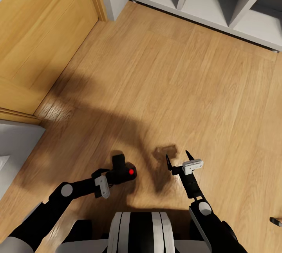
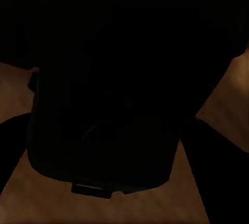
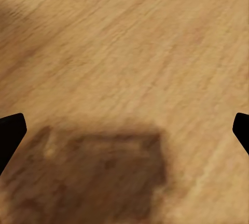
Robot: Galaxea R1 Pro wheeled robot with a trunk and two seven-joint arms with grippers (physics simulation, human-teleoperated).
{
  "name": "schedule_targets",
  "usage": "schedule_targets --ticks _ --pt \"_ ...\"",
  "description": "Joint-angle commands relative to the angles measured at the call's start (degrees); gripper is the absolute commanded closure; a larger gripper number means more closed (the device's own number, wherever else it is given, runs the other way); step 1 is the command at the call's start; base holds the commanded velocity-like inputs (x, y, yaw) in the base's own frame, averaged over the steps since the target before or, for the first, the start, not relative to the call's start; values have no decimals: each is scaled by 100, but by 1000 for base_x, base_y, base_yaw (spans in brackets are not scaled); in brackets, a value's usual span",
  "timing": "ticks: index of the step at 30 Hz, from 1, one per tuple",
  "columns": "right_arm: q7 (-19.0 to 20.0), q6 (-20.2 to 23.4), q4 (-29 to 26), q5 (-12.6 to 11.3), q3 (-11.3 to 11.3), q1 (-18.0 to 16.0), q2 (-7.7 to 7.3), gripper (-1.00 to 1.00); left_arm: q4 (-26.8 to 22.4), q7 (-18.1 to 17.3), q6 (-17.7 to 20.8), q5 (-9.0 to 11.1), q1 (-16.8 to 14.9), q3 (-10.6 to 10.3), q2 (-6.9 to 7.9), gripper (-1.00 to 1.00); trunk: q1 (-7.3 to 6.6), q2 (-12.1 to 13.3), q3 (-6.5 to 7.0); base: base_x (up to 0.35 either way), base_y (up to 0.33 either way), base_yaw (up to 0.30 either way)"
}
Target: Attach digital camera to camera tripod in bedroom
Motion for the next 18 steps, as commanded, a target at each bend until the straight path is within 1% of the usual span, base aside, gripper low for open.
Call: schedule_targets --ticks 1,10,11,13,15,16,18 --pt "-28 -11 1 28 10 -2 -4 -100 -4 12 -33 -79 -3 -1 4 100 0 -1 -2 0 0 0" --pt "-28 -12 1 28 11 -2 -4 -100 4 12 -36 -79 -3 -1 -10 100 0 -1 -2 0 0 0" --pt "-28 -12 1 28 13 -2 -4 -100 -1087 -5 32 -34 2 525 -159 100 0 -1 -2 0 0 0" --pt "-28 -12 1 28 12 -2 -4 -100 -1211 3 47 -26 0 555 -244 100 0 -1 -2 0 0 0" --pt "-28 -12 1 28 11 -2 -4 -100 -1268 6 77 -22 -1 567 -283 100 0 -1 -2 0 0 0" --pt "-28 -12 1 28 11 -2 -4 -100 -1342 9 196 -20 1 577 -321 100 0 -1 -2 0 0 0" --pt "-28 -12 1 28 11 -2 -4 -100 -1392 12 329 -19 0 580 -340 100 0 -1 -2 0 0 0"
